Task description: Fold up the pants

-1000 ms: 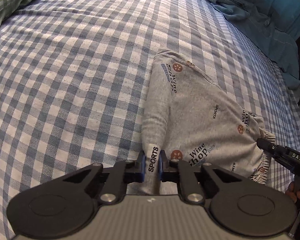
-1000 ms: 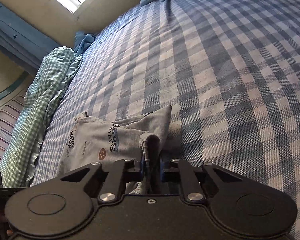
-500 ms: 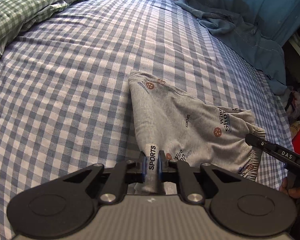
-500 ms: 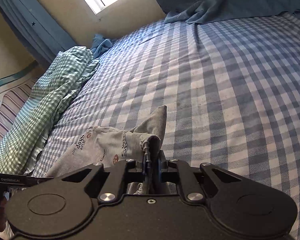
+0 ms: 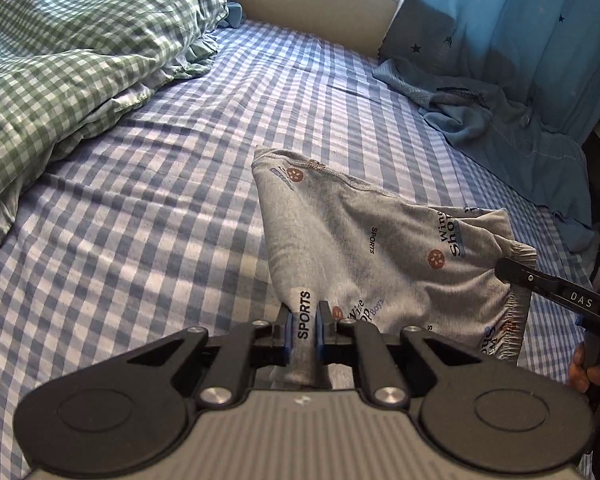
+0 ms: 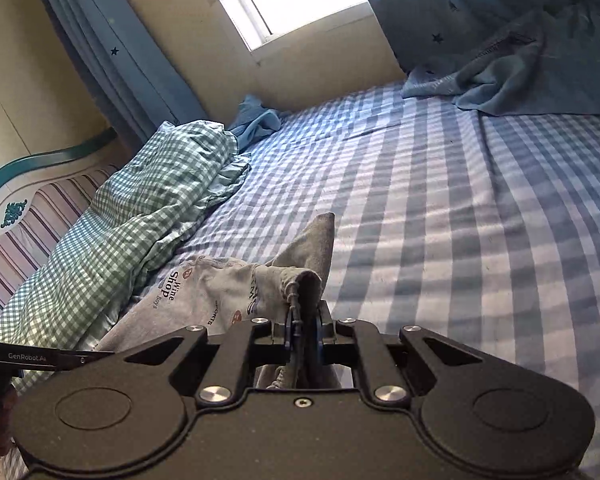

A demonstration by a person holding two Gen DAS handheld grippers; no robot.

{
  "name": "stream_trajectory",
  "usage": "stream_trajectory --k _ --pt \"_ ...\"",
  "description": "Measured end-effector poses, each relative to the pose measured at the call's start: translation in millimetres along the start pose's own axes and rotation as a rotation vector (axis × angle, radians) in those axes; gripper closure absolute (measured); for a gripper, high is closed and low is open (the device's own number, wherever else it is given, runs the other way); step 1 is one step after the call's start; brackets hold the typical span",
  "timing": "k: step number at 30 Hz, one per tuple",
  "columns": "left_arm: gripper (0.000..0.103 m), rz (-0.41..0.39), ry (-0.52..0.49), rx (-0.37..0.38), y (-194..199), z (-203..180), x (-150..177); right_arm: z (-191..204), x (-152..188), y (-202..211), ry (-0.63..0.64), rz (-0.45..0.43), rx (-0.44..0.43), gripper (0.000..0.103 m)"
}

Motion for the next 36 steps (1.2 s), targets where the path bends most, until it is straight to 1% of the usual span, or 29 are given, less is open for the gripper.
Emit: stream_trajectory --k 2,5,7,9,10,12,15,17,18,19,20,21,22,23,24,25,27,28,32,34,36 --pt "0.092 -0.001 0.022 0.003 -10.7 15.3 -4.1 1.5 -9.5 -18.2 0.012 0.016 0.0 0.092" --pt "0.092 0.041 0.077 0.0 -32.5 41.4 -0.6 -4.6 -11.3 -47.8 -0.01 0.076 0.005 0.092" --pt "0.091 0.089 0.125 -0.016 -50.0 60.4 10.6 -10.8 -1.3 -71.6 -0.035 0.138 0.02 0.092" --pt "0.091 0.112 0.136 -0.041 -60.2 68.6 21.1 -13.8 12.5 -90.4 -0.016 0.193 0.058 0.091" --pt "0.09 0.105 0.13 -0.043 -61.3 70.0 25.4 -14.8 21.2 -96.0 0.002 0.199 0.083 0.091" --pt "0.089 0.09 0.128 -0.05 -60.5 70.4 31.0 -18.3 27.7 -98.4 -0.004 0.189 0.082 0.091" --pt "0.088 0.084 0.145 -0.061 -57.7 69.6 32.4 -19.0 27.5 -96.3 -0.012 0.184 0.079 0.09" --pt "0.083 0.083 0.13 -0.078 -56.1 66.0 31.9 -14.8 26.7 -95.1 0.023 0.183 0.092 0.089" --pt "0.073 0.083 0.113 -0.106 -52.1 58.6 32.8 -12.7 26.6 -94.6 0.04 0.183 0.104 0.085" --pt "0.059 0.088 0.097 -0.123 -50.9 55.2 31.9 -11.5 26.3 -93.5 0.051 0.183 0.12 0.082" --pt "0.051 0.087 0.084 -0.132 -47.8 51.0 32.7 -11.2 26.3 -91.5 0.054 0.183 0.137 0.075" --pt "0.041 0.076 0.074 -0.14 -43.4 46.8 33.6 -11.7 25.8 -87.7 0.05 0.179 0.151 0.07" --pt "0.036 0.061 0.065 -0.15 -37.3 42.2 35.7 -13.0 25.9 -82.3 0.044 0.17 0.157 0.067" --pt "0.034 0.045 0.06 -0.16 -30.7 37.6 37.5 -13.1 26.6 -75.7 0.04 0.157 0.16 0.062" --pt "0.029 0.028 0.057 -0.169 -23.1 32.3 39.4 -12.1 27.2 -67.6 0.039 0.142 0.17 0.053" --pt "0.024 0.009 0.055 -0.179 -15.5 26.9 41.0 -9.7 28.6 -58.2 0.043 0.122 0.178 0.048" --pt "0.017 -0.042 0.052 -0.19 1.8 15.8 45.1 -2.7 32.1 -35.7 0.061 0.061 0.18 0.035" --pt "0.015 -0.073 0.047 -0.192 12.6 9.1 48.6 2.3 34.2 -24.4 0.072 0.033 0.177 0.034" --pt "0.007 -0.156 0.016 -0.212 48.1 -17.8 57.3 21.7 43.1 19.5 0.101 -0.062 0.17 0.026" --pt "0.002 -0.195 0.008 -0.237 64.4 -30.2 62.8 30.1 46.0 41.2 0.102 -0.111 0.173 0.02" --pt "0.0 -0.242 0.0 -0.257 82.3 -43.1 70.8 37.0 49.1 63.0 0.095 -0.156 0.178 0.012"
Point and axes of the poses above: each gripper's, at about its wrist camera, not at the fingertips, and y roughly against the way its jaws point, z to its left, x to its underside, the point moved 1 cm from there along -y, roughly the way its jaws point, and after that the axes turned 13 degrees about x, right-handed, at the moved point
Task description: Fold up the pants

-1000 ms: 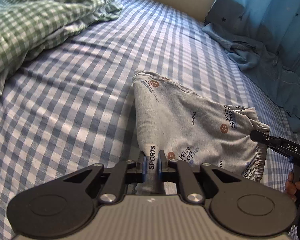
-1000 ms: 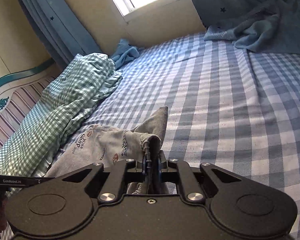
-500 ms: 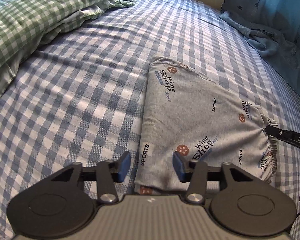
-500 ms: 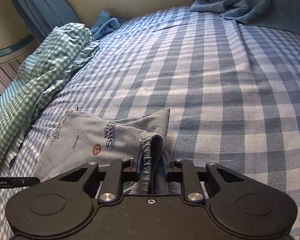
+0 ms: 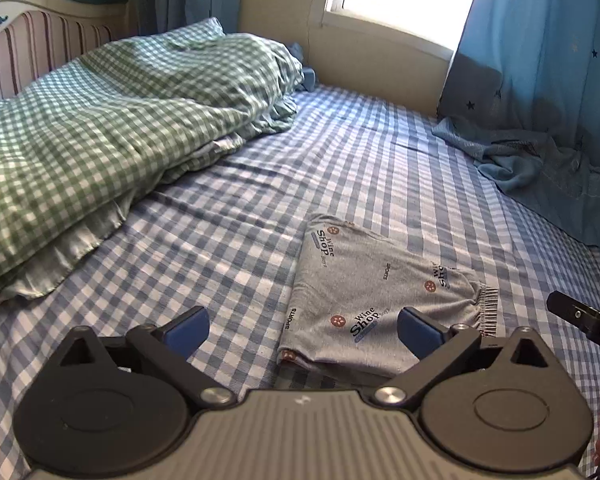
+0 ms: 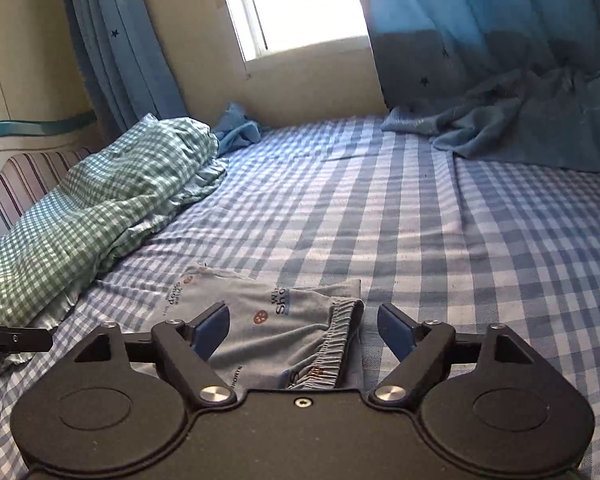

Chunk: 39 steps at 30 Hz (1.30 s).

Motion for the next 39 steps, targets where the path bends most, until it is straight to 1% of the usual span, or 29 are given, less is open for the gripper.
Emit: stream_trajectory --k 1,2,3,4,7,12,18,21,24,27,30,32,34,39 --pt "0.0 -0.016 -0.001 -0.008 8.1 -2.9 1.6 1.4 0.5 11.8 -0.007 -0.022 0.009 0.01" --pt "0.0 -0.029 -0.004 -0.018 16.8 -5.7 4.3 2.3 1.5 23.3 -0.013 -0.041 0.014 0.005" --pt "0.0 -0.04 -0.01 -0.023 25.8 -7.4 7.5 3.2 3.3 35.0 -0.018 -0.059 0.014 0.002" --pt "0.0 -0.049 -0.015 -0.028 33.9 -8.8 11.0 4.3 5.9 46.3 -0.021 -0.074 0.02 0.001" --pt "0.0 -0.07 -0.012 -0.041 54.3 -7.9 24.2 8.8 16.3 76.5 -0.01 -0.098 0.04 0.001" --pt "0.0 -0.099 -0.018 -0.017 88.0 2.4 51.8 19.6 41.1 128.6 -0.034 -0.109 0.082 0.001" --pt "0.0 -0.074 -0.018 0.038 122.2 23.9 79.0 45.3 74.1 186.4 -0.043 -0.128 0.156 0.001" --pt "0.0 -0.073 -0.034 0.045 137.4 35.3 89.4 60.0 91.5 209.8 -0.045 -0.138 0.197 0.001" --pt "0.0 -0.067 -0.064 0.064 152.1 45.3 101.9 71.8 109.9 230.5 -0.067 -0.142 0.216 0.001" --pt "0.0 -0.058 -0.095 0.064 160.7 51.7 113.6 82.6 129.4 248.0 -0.077 -0.131 0.222 0.001" --pt "0.0 -0.063 -0.097 0.059 164.1 58.7 124.0 90.3 143.0 258.1 -0.059 -0.107 0.216 0.001" --pt "0.0 -0.063 -0.1 0.061 161.3 62.0 131.4 91.9 150.0 263.2 -0.056 -0.118 0.223 0.001" --pt "0.0 -0.054 -0.106 0.053 155.5 65.0 141.3 90.9 157.2 262.8 -0.057 -0.133 0.241 0.001" --pt "0.001 0.002 -0.149 0.003 141.5 66.1 162.7 83.4 176.3 250.1 -0.092 -0.087 0.269 0.001"
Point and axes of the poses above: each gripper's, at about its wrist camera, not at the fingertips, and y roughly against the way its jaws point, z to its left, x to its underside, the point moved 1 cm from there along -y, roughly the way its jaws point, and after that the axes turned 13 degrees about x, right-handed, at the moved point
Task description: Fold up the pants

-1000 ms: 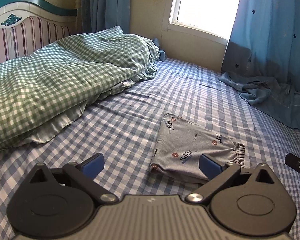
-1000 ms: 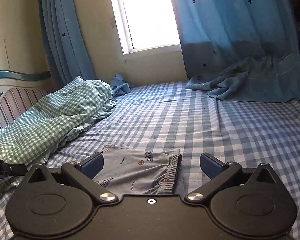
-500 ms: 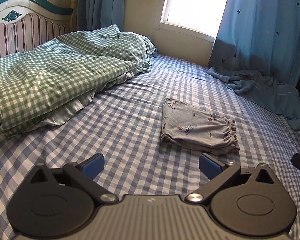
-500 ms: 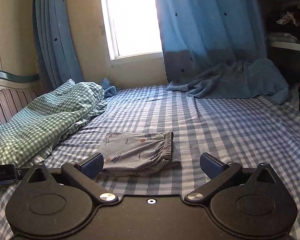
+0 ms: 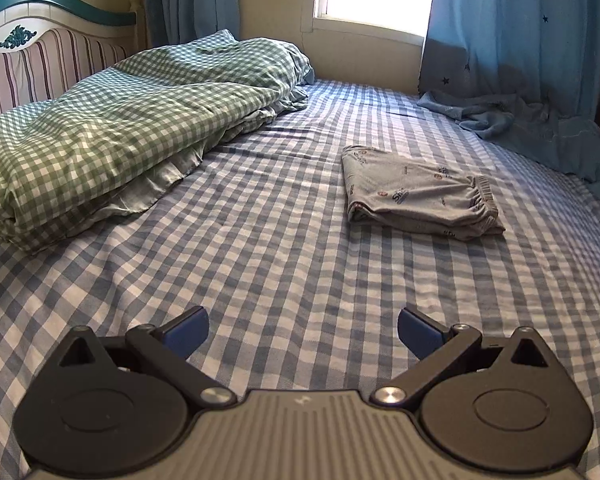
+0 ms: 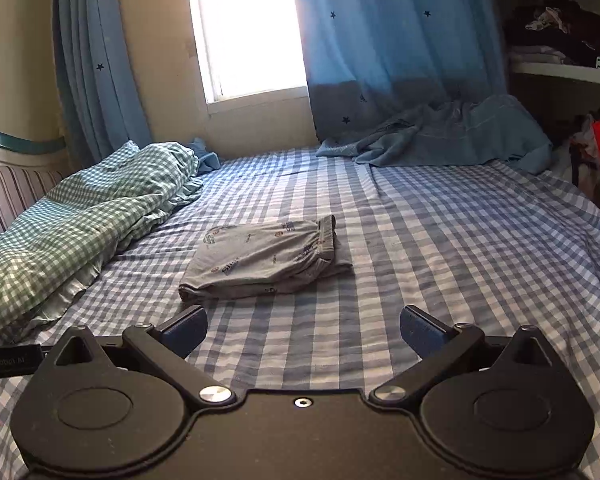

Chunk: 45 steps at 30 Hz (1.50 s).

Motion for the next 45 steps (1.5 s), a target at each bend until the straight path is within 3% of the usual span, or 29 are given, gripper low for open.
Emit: stream_trajectory --k 18,45 --pt "0.0 0.022 -0.035 -0.006 -16.0 -9.4 -0.2 3.9 16.3 -41.8 0.047 0.068 -0.007 0.001" --pt "0.0 0.041 -0.027 0.001 -18.7 -11.6 -0.4 4.9 16.0 -46.3 0.056 0.094 -0.022 0.001"
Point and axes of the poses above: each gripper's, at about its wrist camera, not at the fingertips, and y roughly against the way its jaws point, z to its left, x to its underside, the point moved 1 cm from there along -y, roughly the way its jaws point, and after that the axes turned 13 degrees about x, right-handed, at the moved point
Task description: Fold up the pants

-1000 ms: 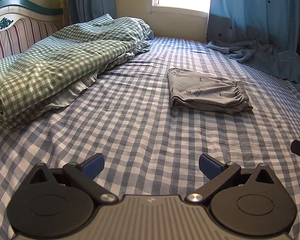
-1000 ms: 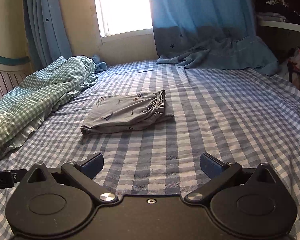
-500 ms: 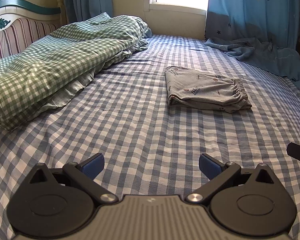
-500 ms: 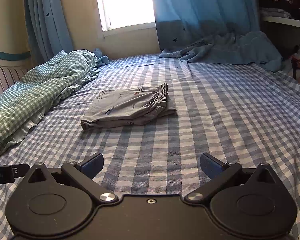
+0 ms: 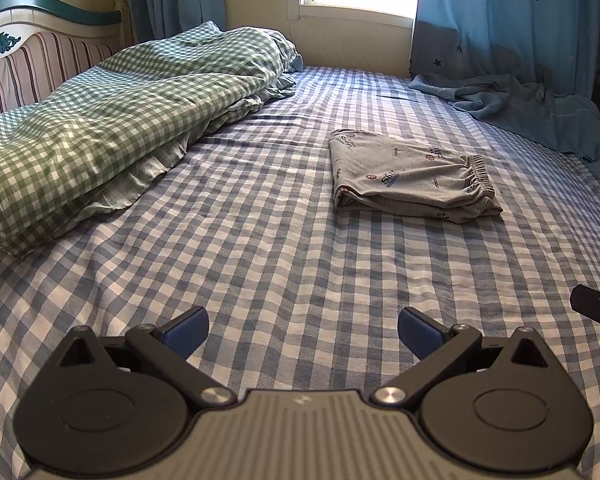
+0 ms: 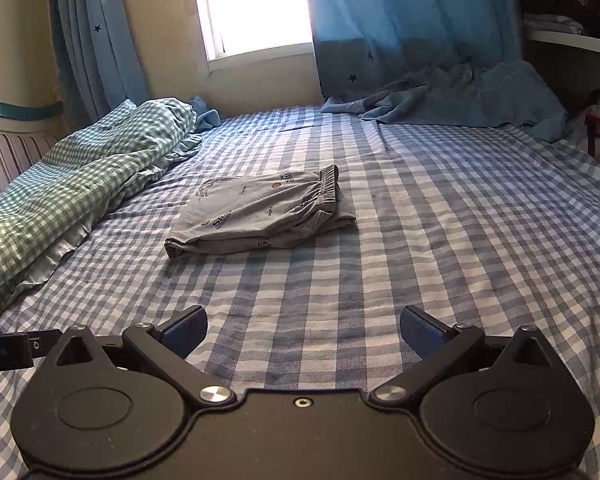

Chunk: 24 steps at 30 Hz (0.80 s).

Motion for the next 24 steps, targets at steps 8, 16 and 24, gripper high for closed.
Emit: stream_trajectory --k 8,16,24 --pt "0.0 0.003 0.001 0.005 -0.6 0.2 0.2 0.0 1.1 -0.3 -0.001 0.002 0.003 0.001" --pt "0.0 0.005 -0.003 0.007 -0.9 0.5 0.4 -2.3 3.2 -1.9 -0.002 0.011 0.006 0.001" --pt "0.0 0.007 -0.001 0.009 -2.2 0.0 1.6 -2.8 2.1 -2.9 -0.001 0.012 0.01 0.001"
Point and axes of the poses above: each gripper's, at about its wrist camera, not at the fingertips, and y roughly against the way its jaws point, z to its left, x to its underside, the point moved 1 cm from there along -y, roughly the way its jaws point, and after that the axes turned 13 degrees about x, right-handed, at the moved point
